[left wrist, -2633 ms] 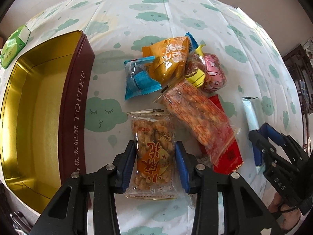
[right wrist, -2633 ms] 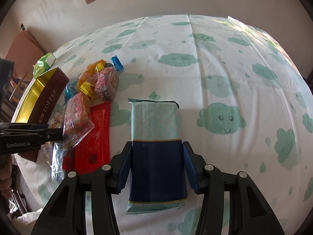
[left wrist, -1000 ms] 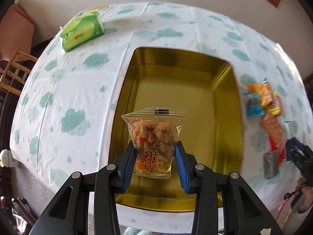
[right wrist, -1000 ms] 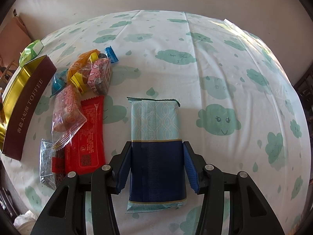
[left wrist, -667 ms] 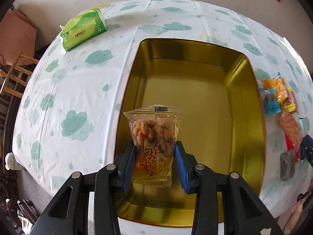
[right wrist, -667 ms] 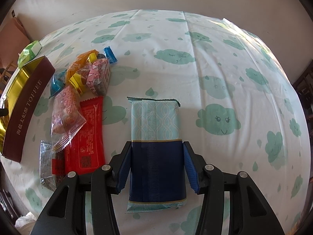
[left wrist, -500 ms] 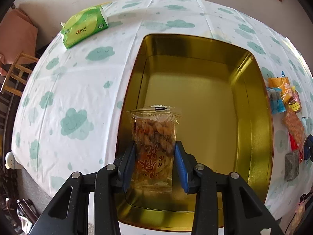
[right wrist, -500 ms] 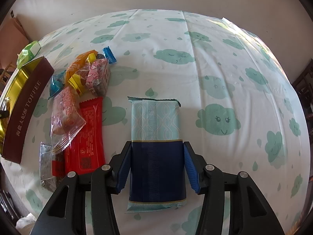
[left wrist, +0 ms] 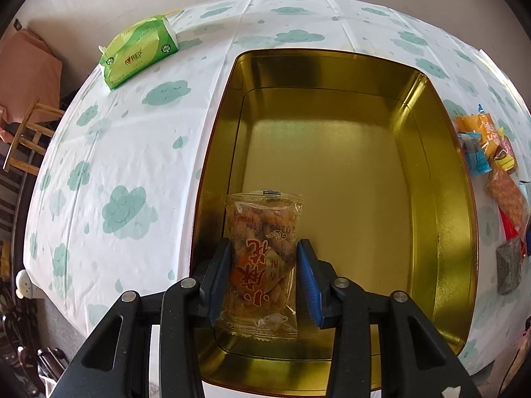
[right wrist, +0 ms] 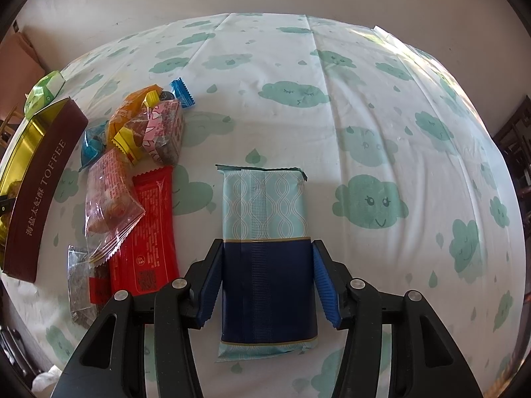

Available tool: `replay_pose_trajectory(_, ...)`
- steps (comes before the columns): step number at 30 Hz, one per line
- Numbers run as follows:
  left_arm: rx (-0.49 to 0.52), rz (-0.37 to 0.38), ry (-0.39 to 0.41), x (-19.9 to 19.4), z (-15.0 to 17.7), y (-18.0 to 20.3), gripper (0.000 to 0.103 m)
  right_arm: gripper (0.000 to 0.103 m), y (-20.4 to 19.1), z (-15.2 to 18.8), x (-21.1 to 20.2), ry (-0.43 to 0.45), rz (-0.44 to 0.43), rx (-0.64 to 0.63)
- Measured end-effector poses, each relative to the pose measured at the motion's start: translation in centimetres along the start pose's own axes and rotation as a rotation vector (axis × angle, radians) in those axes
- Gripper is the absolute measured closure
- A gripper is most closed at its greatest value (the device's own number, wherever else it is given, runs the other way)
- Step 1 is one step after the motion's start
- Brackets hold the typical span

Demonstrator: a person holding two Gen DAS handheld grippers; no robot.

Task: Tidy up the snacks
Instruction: 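Carry the peanut snack bag into the gold tin and open the left gripper, then lower the wafer pack into the gold tin and open the right gripper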

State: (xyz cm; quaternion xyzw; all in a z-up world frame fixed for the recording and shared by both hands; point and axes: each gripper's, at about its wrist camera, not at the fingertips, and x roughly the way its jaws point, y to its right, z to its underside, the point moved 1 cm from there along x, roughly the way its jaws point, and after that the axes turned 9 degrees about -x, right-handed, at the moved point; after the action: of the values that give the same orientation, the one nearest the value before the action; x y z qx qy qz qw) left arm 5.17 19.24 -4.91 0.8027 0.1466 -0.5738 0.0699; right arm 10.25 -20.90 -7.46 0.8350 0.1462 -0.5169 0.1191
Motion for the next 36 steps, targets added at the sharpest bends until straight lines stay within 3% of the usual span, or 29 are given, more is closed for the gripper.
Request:
replay_pose_trajectory(4,0.006,0.018,0.007,-0.3,0.1,0.0,0.061,0.050,0.0,0.0,0.0,0.000,-0.001,0.000)
replay_pose_trajectory(12,0.014,0.054,0.062,-1.8,0.6,0.7,0.038,0.052,-0.1,-0.1,0.0,0.001,0.002,0.002)
replay_pose_trajectory(23,-0.020,0.086,0.109,-3.0,1.2,1.0,0.024,0.053,0.1,-0.2,-0.4,0.013,0.020,0.063)
replay_pose_trajectory(31,-0.073,0.120,0.188,-4.7,1.2,0.0,0.014,0.053,-1.2,-2.7,-4.8,0.138,0.034,0.092)
replay_pose_trajectory(36,-0.145,0.132,0.216,-5.7,1.1,-1.8,0.014,0.053,-5.0,-5.0,-7.7,0.211,-0.050,0.055)
